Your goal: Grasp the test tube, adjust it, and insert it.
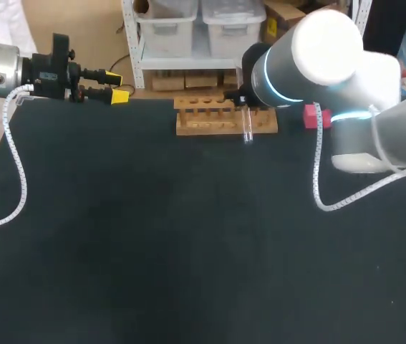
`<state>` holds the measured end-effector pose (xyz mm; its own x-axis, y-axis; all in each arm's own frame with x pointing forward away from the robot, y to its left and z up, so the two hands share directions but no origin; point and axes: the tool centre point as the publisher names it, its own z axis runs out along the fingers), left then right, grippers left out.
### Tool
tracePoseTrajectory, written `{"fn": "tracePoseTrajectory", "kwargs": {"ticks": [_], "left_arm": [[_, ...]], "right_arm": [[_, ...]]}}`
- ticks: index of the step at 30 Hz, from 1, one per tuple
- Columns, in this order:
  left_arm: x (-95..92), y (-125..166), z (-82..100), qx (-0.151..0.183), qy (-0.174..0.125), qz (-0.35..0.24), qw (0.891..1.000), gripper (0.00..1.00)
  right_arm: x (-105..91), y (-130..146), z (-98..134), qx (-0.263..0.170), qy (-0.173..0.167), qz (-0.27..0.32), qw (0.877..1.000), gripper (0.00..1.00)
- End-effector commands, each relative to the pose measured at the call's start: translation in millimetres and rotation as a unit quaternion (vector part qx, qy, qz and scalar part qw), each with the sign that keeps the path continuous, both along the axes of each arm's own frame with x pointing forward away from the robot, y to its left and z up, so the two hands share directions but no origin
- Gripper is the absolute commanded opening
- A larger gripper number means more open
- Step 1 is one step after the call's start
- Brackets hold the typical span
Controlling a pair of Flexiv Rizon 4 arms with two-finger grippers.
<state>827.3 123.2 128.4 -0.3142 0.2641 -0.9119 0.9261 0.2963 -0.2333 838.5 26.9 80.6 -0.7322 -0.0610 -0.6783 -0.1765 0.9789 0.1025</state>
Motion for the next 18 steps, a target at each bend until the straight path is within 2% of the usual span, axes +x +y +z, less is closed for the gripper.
{"fn": "tracePoseTrajectory", "kwargs": {"ticks": [1,6,12,18], "left_arm": [[0.5,0,-1.1,-0.001,-0.001,-0.001,1.0,1.0],[0.5,0,-1.1,-0.001,-0.001,-0.001,1.0,1.0],[0.5,0,-1.1,-0.001,-0.001,-0.001,1.0,1.0],[0.5,0,-1.1,-0.001,-0.001,-0.001,1.0,1.0]], "right_arm": [[-25.4,-11,20,0.012,-0.174,-0.036,0.984,0.0],[-25.8,-18,45,0.006,-0.233,-0.043,0.972,0.0],[-28.0,-25,68,0.01,-0.278,-0.038,0.96,0.0],[-34.2,-31,78,0.015,-0.282,-0.018,0.959,0.0]]}}
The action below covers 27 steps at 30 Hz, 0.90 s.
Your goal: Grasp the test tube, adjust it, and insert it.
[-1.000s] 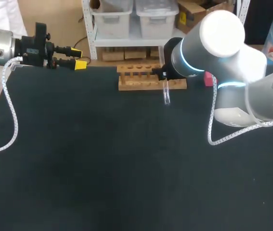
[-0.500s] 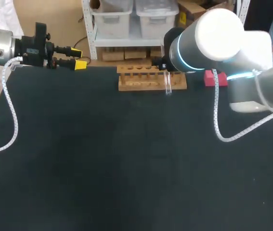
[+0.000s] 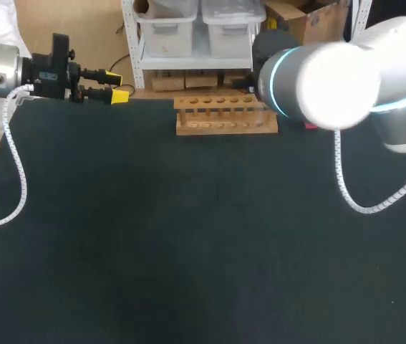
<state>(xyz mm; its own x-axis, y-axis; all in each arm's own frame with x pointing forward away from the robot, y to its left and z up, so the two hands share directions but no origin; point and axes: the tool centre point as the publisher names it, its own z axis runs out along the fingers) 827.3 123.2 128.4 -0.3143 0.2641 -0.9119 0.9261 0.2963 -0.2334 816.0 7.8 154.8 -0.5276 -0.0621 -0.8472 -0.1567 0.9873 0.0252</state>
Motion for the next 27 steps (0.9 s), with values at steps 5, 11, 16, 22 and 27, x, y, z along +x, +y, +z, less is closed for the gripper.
{"fn": "tracePoseTrajectory", "kwargs": {"ticks": [5,11,16,22,27], "left_arm": [[0.5,0.4,-1.0,-0.001,-0.002,-0.001,1.0,1.0],[0.5,0.4,-1.0,-0.001,-0.002,-0.001,1.0,1.0],[0.5,0.4,-1.0,-0.001,-0.002,-0.001,1.0,1.0],[0.5,0.4,-1.0,-0.001,-0.002,-0.001,1.0,1.0],[0.5,0.4,-1.0,-0.001,-0.002,-0.001,1.0,1.0]], "right_arm": [[-18.6,-19.4,7.9,0.021,-0.15,0.007,0.988,0.0],[-20.9,-20.4,8.4,0.02,-0.148,0.009,0.989,0.0],[-20.9,-20.4,8.4,0.02,-0.148,0.009,0.989,0.0],[-20.9,-20.4,8.4,0.02,-0.148,0.009,0.989,0.0],[-20.9,-20.4,8.4,0.02,-0.148,0.009,0.989,0.0]]}}
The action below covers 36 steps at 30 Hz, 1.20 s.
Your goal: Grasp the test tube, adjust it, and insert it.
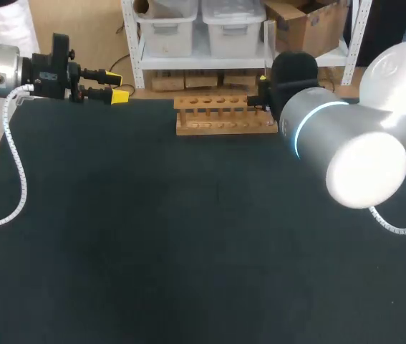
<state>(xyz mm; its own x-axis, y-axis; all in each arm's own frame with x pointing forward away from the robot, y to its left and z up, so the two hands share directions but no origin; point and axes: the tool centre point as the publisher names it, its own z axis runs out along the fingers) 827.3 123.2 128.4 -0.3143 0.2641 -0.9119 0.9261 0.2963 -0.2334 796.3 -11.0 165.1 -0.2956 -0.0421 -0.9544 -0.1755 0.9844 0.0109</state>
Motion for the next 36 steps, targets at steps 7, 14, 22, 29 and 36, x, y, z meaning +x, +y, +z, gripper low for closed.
{"fn": "tracePoseTrajectory", "kwargs": {"ticks": [7,14,22,29,36], "left_arm": [[0.5,0,-1.0,-0.001,-0.002,-0.001,1.0,1.0],[0.5,0,-1.0,-0.001,-0.002,-0.001,1.0,1.0],[0.5,0,-1.0,-0.001,-0.002,-0.001,1.0,1.0],[0.5,0,-1.0,-0.001,-0.002,-0.001,1.0,1.0],[0.5,0,-1.0,-0.001,-0.002,-0.001,1.0,1.0]], "right_arm": [[-1.3,-2,-2,0.006,-0.021,0.002,1.0,0.0],[-1.3,-2,-2,0.006,-0.021,0.002,1.0,0.0],[17.3,1,7,0.021,-0.104,-0.045,0.993,0.0],[34.0,13,15,0.014,-0.145,-0.052,0.988,0.0],[48.4,22,18,0.006,-0.17,-0.043,0.985,0.0]]}}
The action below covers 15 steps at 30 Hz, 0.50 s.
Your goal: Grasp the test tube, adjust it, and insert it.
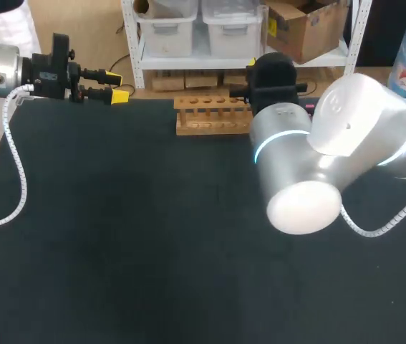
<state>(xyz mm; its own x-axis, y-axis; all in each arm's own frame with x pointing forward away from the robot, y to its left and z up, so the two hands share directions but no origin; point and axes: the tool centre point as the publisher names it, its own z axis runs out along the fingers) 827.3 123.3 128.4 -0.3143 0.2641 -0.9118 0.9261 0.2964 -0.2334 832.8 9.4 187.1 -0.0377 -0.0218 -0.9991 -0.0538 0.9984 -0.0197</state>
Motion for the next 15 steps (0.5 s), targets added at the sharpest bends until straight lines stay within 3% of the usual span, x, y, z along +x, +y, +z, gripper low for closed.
{"fn": "tracePoseTrajectory", "kwargs": {"ticks": [1,15], "left_arm": [[0.5,0,-1.0,-0.001,-0.002,-0.001,1.0,1.0],[0.5,0,-1.0,-0.001,-0.002,-0.001,1.0,1.0]], "right_arm": [[14.2,3,-4,0.0,-0.041,0.017,0.999,0.0],[35.9,13,-12,0.022,-0.057,0.015,0.998,0.0]]}}
